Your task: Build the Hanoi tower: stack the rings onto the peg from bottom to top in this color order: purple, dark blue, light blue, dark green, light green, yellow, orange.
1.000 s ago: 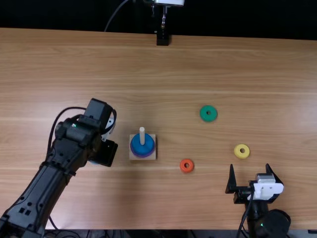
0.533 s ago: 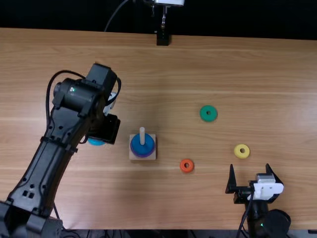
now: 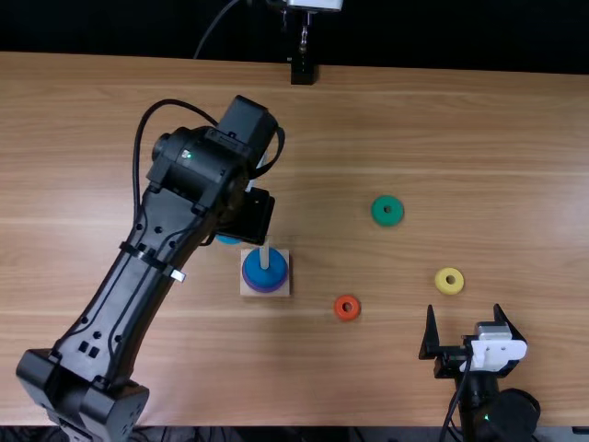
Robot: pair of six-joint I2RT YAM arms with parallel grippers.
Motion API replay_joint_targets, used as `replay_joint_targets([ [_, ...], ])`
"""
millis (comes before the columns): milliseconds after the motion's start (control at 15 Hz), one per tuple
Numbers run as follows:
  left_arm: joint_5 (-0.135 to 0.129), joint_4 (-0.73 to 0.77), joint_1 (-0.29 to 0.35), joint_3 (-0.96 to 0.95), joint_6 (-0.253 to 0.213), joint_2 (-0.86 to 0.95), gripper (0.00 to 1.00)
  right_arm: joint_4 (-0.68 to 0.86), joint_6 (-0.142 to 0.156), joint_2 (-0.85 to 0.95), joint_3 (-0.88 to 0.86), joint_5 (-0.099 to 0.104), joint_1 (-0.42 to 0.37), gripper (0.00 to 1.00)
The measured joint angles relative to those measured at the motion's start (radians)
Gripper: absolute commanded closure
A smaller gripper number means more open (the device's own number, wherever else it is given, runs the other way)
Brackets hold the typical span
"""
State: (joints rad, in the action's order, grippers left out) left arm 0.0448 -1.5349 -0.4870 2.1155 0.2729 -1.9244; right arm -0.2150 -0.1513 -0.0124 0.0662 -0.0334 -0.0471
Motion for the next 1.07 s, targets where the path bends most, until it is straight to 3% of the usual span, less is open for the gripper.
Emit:
replay_joint_targets([
  [333, 0.0, 0.0, -0.064, 0.008, 0.046, -0.032, 1.0, 0.0, 0.0, 0.0, 0.0, 0.0, 0.0, 0.0],
  [600, -0.001, 0.0, -0.078, 0.008, 0.07, -0.042, 1.0, 0.0, 0.0, 0.0, 0.0, 0.0, 0.0, 0.0],
  [1067, -0.002, 0.002, -0.11, 0.013, 0.076, -0.082, 1.0, 0.0, 0.0, 0.0, 0.0, 0.0, 0.0, 0.0],
])
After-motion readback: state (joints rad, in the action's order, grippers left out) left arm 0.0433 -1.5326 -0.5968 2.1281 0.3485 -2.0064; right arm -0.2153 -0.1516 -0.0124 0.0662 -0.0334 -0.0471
